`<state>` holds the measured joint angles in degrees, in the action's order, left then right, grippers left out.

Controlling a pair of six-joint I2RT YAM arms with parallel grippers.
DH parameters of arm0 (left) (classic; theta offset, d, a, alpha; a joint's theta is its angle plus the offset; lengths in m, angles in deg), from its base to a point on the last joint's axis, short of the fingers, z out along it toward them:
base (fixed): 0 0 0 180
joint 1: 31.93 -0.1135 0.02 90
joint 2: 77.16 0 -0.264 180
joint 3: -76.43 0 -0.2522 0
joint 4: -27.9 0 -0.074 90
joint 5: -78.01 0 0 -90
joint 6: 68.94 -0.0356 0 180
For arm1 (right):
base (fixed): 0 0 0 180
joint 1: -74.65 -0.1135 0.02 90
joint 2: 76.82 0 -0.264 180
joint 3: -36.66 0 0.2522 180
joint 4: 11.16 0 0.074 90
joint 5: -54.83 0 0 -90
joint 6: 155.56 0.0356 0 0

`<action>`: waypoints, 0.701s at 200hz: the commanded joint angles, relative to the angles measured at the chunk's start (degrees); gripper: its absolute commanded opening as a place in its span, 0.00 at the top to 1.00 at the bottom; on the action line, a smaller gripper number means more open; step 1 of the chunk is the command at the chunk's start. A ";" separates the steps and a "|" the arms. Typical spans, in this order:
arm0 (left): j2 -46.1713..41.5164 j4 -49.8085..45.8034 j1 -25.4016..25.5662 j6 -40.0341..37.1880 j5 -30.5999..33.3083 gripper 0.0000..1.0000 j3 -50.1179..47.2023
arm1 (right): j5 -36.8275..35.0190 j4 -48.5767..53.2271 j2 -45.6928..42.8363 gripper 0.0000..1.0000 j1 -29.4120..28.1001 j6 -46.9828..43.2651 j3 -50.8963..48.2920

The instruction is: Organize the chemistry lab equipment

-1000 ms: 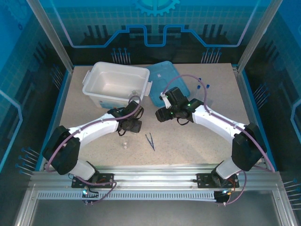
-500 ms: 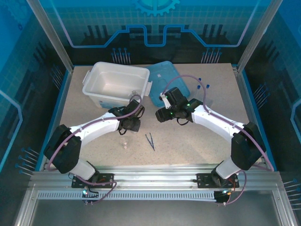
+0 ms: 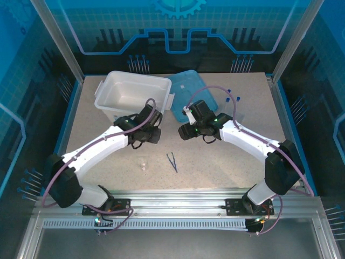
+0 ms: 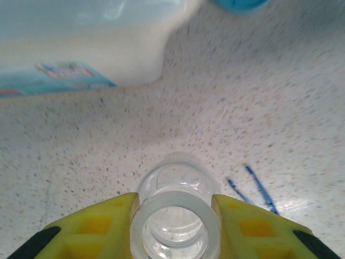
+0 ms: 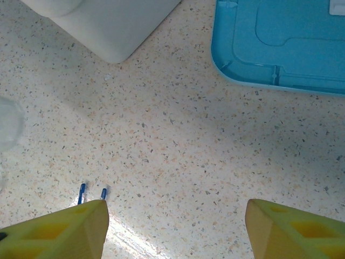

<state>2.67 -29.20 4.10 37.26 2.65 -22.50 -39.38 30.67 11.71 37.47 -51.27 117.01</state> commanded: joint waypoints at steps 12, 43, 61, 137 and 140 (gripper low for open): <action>-2.34 -8.11 -0.17 -3.66 1.41 0.82 9.73 | 1.06 0.49 0.59 0.31 -0.11 0.03 2.10; -2.11 -9.28 -3.19 -5.19 0.04 0.82 16.62 | 1.47 0.32 0.59 0.32 0.03 0.04 3.00; -0.88 -8.88 -5.31 -6.48 -0.40 0.83 20.70 | 2.15 0.01 1.09 0.32 0.32 0.13 3.76; 8.59 -3.61 -16.94 -11.23 0.08 0.83 28.15 | 3.61 0.31 3.66 0.32 0.36 0.15 8.28; 9.11 -3.46 -17.22 -11.44 0.24 0.83 28.41 | 3.58 0.38 3.67 0.32 0.36 0.13 8.37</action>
<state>8.51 -35.21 -10.87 28.50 2.30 3.88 -36.95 30.45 14.66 37.60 -51.23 123.00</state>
